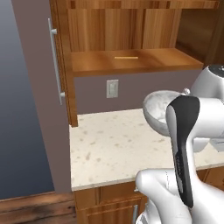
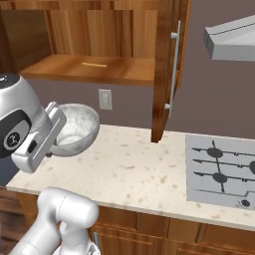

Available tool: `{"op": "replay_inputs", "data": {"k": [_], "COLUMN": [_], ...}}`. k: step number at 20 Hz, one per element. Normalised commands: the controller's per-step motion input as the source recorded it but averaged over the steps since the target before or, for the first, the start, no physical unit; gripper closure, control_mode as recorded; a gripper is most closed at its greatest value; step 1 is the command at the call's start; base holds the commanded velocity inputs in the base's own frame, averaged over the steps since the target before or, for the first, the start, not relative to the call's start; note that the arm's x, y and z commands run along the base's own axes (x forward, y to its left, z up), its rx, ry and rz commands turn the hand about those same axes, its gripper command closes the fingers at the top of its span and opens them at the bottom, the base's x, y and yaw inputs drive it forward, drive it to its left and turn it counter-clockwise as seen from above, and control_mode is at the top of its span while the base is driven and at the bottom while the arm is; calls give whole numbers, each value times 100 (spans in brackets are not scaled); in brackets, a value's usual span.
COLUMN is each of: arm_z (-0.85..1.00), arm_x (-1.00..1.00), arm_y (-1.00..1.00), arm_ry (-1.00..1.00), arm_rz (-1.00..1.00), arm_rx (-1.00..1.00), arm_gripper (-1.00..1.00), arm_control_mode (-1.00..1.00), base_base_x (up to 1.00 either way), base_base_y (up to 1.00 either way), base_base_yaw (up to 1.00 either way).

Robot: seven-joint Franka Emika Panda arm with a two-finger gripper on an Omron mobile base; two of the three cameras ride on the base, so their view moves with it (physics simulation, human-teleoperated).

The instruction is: Pick the mug and place it in the sink. Pick the bowl and place it in the open cabinet and then close the cabinet.

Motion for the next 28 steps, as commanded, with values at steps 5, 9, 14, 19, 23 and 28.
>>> {"op": "replay_inputs", "data": {"k": [5, 9, 14, 19, 23, 28], "arm_z": [29, 28, 22, 14, 13, 11], "arm_x": [18, 13, 2, 3, 16, 26], "arm_y": [0, 0, -2, -1, -6, -9], "arm_ry": [-1, -7, -10, -12, -10, -4], "arm_rz": [0, 0, 0, 0, 0, 0], "arm_rx": [-3, -1, 0, 0, 0, 0], "arm_gripper": [100, 100, 100, 100, 100, 100], "arm_control_mode": [-100, -100, -100, -100, -100, -100], "base_base_x": [0, 0, 0, 0, 0, 0], "base_base_y": [0, 0, 0, 0, 0, 0], "base_base_yaw": [0, 0, 0, 0, 0, 0]}}
